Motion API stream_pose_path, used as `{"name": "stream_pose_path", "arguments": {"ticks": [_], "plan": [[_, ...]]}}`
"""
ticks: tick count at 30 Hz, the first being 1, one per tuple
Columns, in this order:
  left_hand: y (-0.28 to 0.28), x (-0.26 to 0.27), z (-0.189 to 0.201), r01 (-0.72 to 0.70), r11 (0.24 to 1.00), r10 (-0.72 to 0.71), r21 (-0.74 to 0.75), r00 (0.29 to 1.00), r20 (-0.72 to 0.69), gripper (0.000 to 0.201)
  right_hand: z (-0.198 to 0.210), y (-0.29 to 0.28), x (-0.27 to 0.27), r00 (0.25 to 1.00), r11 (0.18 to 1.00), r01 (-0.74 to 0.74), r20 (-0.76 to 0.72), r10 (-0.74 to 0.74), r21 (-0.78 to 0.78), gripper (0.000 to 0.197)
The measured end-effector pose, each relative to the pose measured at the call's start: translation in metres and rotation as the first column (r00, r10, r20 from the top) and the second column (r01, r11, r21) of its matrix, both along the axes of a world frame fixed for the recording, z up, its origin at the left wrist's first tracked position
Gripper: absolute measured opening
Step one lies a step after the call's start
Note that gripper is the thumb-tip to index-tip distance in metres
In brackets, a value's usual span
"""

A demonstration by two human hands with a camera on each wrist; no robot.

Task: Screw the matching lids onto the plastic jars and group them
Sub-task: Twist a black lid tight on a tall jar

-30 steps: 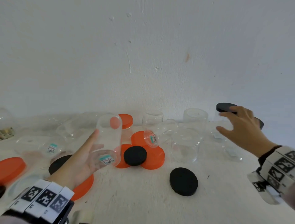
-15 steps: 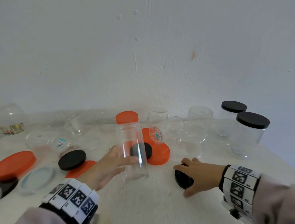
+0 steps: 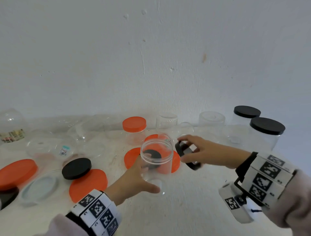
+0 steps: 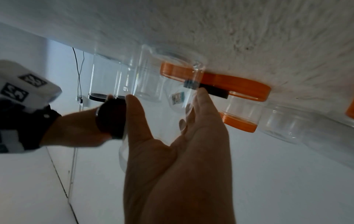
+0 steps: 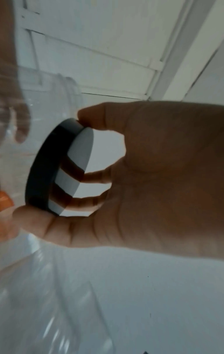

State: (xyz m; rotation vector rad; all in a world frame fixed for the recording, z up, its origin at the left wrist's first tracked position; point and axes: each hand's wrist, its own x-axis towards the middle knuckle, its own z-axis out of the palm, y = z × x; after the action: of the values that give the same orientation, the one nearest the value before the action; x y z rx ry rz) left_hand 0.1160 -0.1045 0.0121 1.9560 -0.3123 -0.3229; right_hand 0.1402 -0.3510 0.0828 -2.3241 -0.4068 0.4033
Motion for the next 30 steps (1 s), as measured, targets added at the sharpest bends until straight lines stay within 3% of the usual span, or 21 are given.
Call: {"name": "stream_pose_path", "arguments": {"ticks": [5,9,13,18,26,30], "plan": [[-0.002,-0.005,0.006,0.040,0.997,-0.037,-0.070,0.998,0.049,0.088,0.035,0.025,-0.002,0.997,0.995,-0.004,0.073,-0.003,0.104,0.063],[-0.004,-0.010,0.015,-0.007,0.988,0.028,-0.152,0.990,0.137,0.073,0.050,0.047,-0.001,0.967,0.983,-0.158,0.184,0.173,-0.096,0.068],[-0.005,-0.011,0.017,-0.028,0.982,0.067,-0.189,0.977,0.202,0.067,0.060,0.069,0.002,0.922,0.902,-0.295,0.154,0.355,-0.314,0.073],[-0.004,-0.007,0.011,-0.062,0.983,0.096,-0.174,0.977,0.191,0.071,0.068,0.089,0.008,0.885,0.792,-0.361,0.086,0.457,-0.493,0.072],[-0.002,-0.003,0.006,-0.096,0.983,0.123,-0.153,0.976,0.177,0.072,0.072,0.099,0.016,0.855,0.695,-0.427,-0.007,0.519,-0.579,0.073],[-0.002,-0.003,0.005,-0.093,0.981,0.122,-0.168,0.978,0.170,0.075,0.073,0.100,0.019,0.849,0.684,-0.433,-0.012,0.528,-0.587,0.074]]}}
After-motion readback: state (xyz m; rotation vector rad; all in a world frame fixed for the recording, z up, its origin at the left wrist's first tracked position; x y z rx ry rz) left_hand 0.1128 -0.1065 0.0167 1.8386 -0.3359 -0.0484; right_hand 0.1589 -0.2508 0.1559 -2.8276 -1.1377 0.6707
